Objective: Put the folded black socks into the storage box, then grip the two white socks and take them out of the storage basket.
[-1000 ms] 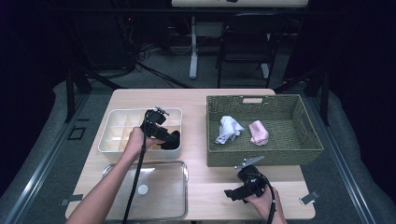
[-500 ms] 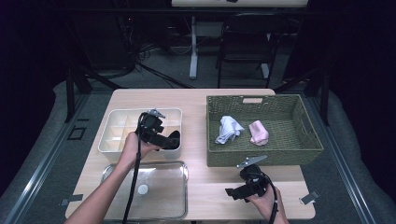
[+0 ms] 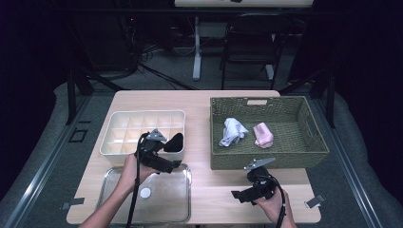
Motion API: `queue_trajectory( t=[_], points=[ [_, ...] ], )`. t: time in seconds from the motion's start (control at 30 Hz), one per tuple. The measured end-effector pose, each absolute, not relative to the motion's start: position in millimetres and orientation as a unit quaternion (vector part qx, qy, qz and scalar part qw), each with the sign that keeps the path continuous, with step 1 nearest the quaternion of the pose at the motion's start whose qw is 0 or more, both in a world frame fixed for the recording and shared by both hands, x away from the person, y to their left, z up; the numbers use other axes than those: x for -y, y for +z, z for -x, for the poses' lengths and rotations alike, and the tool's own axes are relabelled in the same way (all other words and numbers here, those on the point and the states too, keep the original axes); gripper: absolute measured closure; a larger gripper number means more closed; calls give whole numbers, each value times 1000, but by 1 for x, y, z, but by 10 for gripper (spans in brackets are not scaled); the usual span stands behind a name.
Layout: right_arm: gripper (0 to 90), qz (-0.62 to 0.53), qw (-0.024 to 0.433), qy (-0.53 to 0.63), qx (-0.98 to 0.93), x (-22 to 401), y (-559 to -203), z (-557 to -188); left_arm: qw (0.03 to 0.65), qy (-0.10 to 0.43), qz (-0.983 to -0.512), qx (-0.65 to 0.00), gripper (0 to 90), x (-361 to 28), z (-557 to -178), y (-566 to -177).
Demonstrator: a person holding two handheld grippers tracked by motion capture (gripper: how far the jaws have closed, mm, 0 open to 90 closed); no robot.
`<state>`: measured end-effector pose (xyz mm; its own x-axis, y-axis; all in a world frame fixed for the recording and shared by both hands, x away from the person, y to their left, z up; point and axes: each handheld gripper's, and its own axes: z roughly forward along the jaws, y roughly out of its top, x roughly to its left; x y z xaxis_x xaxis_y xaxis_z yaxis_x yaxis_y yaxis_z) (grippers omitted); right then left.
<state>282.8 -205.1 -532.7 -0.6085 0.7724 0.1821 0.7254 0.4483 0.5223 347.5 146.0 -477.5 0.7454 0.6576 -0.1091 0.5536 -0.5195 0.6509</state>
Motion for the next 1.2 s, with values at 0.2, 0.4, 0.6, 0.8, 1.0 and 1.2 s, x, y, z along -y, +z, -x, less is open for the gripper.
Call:
queue_trajectory(
  t=[0.2,0.4,0.6,0.8,1.0,1.2],
  points=[
    [97,-442,42,288,-849,207,-532,-283,352,79,-866,-346,18,-147,-336,-478],
    [98,-443,44,284,-850,206,-534,-282,345,80,-867,-351,2,-152,-325,-484],
    [94,-440,46,284,-851,206,-532,-282,340,77,-869,-352,1,-156,-310,-492],
    [81,-439,46,283,-852,206,-532,-281,334,77,-873,-347,1,-158,-300,-497],
    [47,-432,37,279,-857,206,-533,-282,341,81,-868,-351,1,-162,-291,-500],
    [0,-422,30,267,-866,206,-533,-283,335,76,-868,-359,1,-166,-285,-508]
  ],
)
